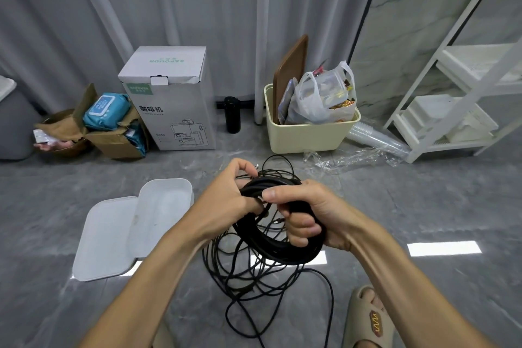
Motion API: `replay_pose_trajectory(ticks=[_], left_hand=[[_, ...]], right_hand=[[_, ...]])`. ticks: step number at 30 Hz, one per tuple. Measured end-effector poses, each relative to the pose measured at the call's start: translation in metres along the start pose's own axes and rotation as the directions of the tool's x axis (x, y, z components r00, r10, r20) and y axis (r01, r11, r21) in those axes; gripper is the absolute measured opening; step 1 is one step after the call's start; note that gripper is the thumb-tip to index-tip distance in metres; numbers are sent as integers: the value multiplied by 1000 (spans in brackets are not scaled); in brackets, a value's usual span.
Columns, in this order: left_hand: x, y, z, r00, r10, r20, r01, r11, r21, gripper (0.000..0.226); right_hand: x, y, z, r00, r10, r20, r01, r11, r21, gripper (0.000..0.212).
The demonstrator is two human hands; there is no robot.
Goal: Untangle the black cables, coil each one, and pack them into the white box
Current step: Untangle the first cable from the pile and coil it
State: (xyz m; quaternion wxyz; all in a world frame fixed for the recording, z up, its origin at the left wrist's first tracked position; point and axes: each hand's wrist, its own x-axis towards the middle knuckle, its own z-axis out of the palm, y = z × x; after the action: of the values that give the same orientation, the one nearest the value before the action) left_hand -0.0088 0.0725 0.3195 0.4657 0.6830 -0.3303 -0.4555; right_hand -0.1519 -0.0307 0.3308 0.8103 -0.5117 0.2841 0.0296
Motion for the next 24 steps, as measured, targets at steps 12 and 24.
replay_pose_trajectory(ticks=[12,24], left_hand=[[4,-2,5,993,-66,-93,46,977,-207,62],[-1,-22,20,871,443,-213,-271,794,545,12]], right_hand=[[6,1,-2,993,-105,-51,104,994,-36,15],[16,7,-9,904,-78,-421,188,956,226,39]])
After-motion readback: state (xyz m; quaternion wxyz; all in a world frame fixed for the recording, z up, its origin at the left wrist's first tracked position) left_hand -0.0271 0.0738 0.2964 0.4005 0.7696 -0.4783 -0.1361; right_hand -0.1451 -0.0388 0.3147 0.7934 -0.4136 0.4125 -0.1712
